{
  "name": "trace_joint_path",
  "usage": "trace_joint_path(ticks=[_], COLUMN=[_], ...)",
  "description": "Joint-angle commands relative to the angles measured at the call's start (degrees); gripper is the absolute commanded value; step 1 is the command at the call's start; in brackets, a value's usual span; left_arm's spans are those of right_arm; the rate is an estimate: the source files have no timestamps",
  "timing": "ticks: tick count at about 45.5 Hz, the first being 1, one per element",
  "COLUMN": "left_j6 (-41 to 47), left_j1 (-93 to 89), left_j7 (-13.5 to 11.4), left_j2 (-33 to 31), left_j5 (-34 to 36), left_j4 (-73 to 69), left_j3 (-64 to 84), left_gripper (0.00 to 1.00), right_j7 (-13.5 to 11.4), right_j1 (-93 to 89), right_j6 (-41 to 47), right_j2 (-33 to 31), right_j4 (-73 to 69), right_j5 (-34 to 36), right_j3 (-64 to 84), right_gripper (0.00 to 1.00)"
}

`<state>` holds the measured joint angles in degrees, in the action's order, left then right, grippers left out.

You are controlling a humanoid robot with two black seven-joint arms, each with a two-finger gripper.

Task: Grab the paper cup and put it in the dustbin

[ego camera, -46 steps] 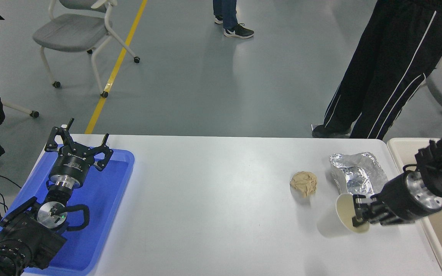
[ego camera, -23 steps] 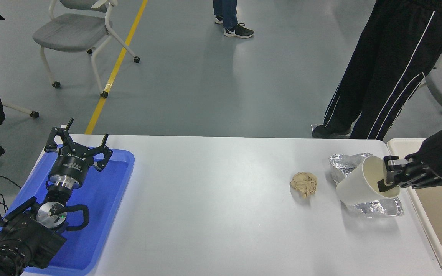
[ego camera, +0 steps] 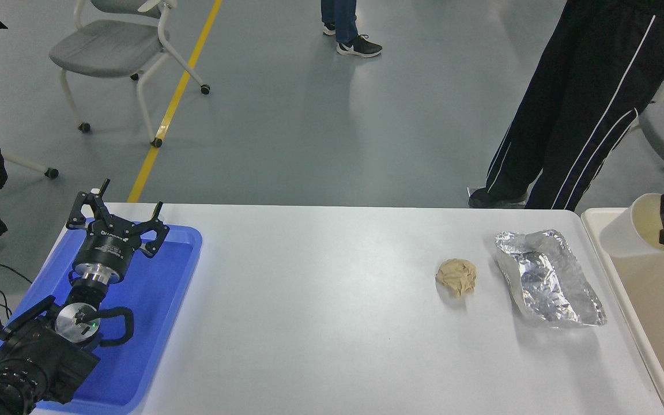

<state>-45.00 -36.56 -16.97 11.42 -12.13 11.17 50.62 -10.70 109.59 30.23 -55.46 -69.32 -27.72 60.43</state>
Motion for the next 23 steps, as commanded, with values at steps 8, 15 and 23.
trace_joint_path(ticks=[8, 15, 23], left_j6=[0.0, 0.0, 0.0], left_j1=[0.0, 0.0, 0.0], left_j7=[0.0, 0.0, -0.08], left_j2=[0.0, 0.0, 0.0], left_j5=[0.0, 0.0, 0.0], left_j4=[-0.01, -0.01, -0.01], left_j3=[0.0, 0.0, 0.0], left_gripper=[1.0, 1.0, 1.0], right_j7=[-0.03, -0.03, -0.03], right_j1=[-29.15, -41.03, -49.73], right_j6=[-14.49, -18.88, -23.72], right_j2=[3.94, 9.57, 14.58], right_j4=[21.93, 32.04, 39.08], right_j5=[5.82, 12.69, 14.8], right_j3=[-9.09, -14.02, -19.55], right_gripper=[0.0, 0.0, 0.0])
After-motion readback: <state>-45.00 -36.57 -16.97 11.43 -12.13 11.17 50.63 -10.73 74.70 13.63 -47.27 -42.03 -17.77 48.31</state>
